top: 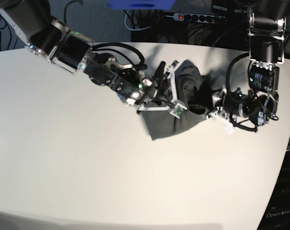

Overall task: Fold the T-shirt properly
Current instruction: 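Lift both grippers and reposition them on opposite sides of the bundle, then press the bundle sides inward with both grippers to square it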

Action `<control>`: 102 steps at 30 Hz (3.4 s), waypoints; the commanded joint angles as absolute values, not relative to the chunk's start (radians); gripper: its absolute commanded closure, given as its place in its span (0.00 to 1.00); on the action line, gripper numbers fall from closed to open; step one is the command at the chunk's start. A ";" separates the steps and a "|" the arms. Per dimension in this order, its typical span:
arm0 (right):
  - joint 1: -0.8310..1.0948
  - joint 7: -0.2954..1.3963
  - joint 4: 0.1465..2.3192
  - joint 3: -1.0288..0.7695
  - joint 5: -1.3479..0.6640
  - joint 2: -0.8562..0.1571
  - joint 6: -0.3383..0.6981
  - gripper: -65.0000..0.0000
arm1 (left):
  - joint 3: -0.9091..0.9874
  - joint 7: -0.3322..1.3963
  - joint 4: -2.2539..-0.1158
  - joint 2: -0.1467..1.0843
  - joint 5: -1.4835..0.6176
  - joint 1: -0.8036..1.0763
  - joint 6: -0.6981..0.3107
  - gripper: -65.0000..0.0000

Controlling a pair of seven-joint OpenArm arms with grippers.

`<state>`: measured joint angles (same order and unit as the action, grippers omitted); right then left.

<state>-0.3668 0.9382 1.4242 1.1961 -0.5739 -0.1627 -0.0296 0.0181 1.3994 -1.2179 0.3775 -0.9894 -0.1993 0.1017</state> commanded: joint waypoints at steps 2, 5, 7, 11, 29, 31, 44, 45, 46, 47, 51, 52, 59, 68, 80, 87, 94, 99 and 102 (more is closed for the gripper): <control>-0.381 0.952 1.461 1.188 -0.564 -0.148 -0.035 1.00 | 0.065 1.382 -1.228 0.389 -0.970 -0.219 0.099 0.97; -0.386 1.013 1.481 1.182 -0.564 -0.136 -0.035 1.00 | 0.085 1.382 -1.228 0.387 -0.955 -0.220 0.099 0.97; -0.390 1.063 1.483 1.171 -0.558 -0.108 -0.038 1.00 | 0.085 1.380 -1.228 0.389 -0.947 -0.232 0.099 0.97; -0.412 1.147 1.520 1.144 -0.558 -0.093 -0.041 1.00 | 0.084 1.380 -1.168 0.389 -0.918 -0.266 0.093 0.97; -0.406 1.382 1.736 1.092 -0.527 -0.211 -0.189 1.00 | -0.105 1.260 -1.053 0.311 -0.842 -0.499 0.091 0.97; -0.401 1.380 1.742 1.087 -0.527 -0.234 -0.189 1.00 | -0.105 1.260 -1.023 0.275 -0.791 -0.524 0.091 0.97; -0.358 1.380 1.816 0.920 -0.529 -0.360 -0.189 1.00 | -0.252 1.168 -0.960 0.070 -0.552 -0.656 0.088 0.97; -0.351 1.380 1.827 0.892 -0.529 -0.367 -0.189 1.00 | -0.269 1.150 -0.935 0.061 -0.552 -0.662 0.088 0.97; -0.341 1.380 1.837 0.869 -0.529 -0.372 -0.189 1.00 | -0.285 1.130 -0.909 0.053 -0.552 -0.671 0.088 0.97; -0.334 1.380 1.847 0.846 -0.529 -0.378 -0.189 1.00 | -0.300 1.107 -0.877 0.047 -0.552 -0.684 0.088 0.97; -0.317 1.380 1.871 0.796 -0.529 -0.406 -0.189 1.00 | -0.360 1.020 -0.746 0.030 -0.553 -0.731 0.088 0.97; -0.317 1.380 1.874 0.796 -0.529 -0.410 -0.189 1.00 | -0.380 1.003 -0.731 0.028 -0.556 -0.742 0.088 0.97; -0.314 1.380 1.877 0.794 -0.529 -0.404 -0.189 1.00 | -0.406 1.006 -0.717 0.036 -0.578 -0.794 0.088 0.97; -0.317 1.379 1.874 0.797 -0.529 -0.386 -0.189 1.00 | -0.311 1.205 -0.952 0.193 -0.923 -0.809 0.097 0.97; -0.372 1.310 1.867 0.869 -0.526 -0.410 -0.071 1.00 | -0.119 1.396 -1.234 0.383 -1.004 -0.524 0.101 0.97; -0.438 1.211 1.791 0.970 -0.526 -0.432 -0.061 1.00 | -0.119 1.396 -1.311 0.418 -1.006 -0.383 0.101 0.97; -0.496 1.063 1.689 1.161 -0.526 -0.450 -0.061 1.00 | -0.117 1.396 -1.328 0.412 -1.004 -0.320 0.101 0.97; -0.552 0.938 1.569 1.307 -0.526 -0.460 -0.059 1.00 | -0.119 1.368 -1.317 0.412 -1.004 -0.292 0.101 0.97; -0.581 0.898 1.511 1.369 -0.526 -0.460 -0.059 1.00 | -0.119 1.368 -1.319 0.417 -1.004 -0.283 0.101 0.97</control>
<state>-0.5560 0.9066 1.4979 1.3781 -0.5308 -0.4538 -0.0544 -0.1253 1.3663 -1.3025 0.4042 -0.9890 -0.2630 0.1024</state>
